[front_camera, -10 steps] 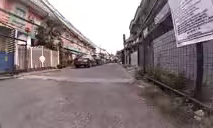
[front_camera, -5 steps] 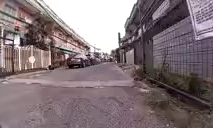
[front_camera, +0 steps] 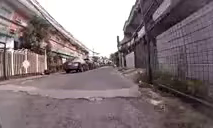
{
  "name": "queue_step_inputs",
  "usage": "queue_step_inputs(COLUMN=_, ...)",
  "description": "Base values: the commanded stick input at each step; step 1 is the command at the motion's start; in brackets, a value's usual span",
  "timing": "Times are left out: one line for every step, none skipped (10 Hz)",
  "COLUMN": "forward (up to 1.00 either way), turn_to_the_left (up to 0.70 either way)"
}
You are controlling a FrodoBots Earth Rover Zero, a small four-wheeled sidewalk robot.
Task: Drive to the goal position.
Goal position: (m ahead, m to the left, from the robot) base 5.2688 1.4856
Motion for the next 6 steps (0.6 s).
queue_step_inputs(forward=1.0, turn_to_the_left=0.0)
queue_step_inputs(forward=1.0, turn_to_the_left=0.0)
queue_step_inputs(forward=1.0, turn_to_the_left=0.0)
queue_step_inputs(forward=1.0, turn_to_the_left=0.0)
queue_step_inputs(forward=1.0, turn_to_the_left=0.0)
queue_step_inputs(forward=1.0, turn_to_the_left=0.0)
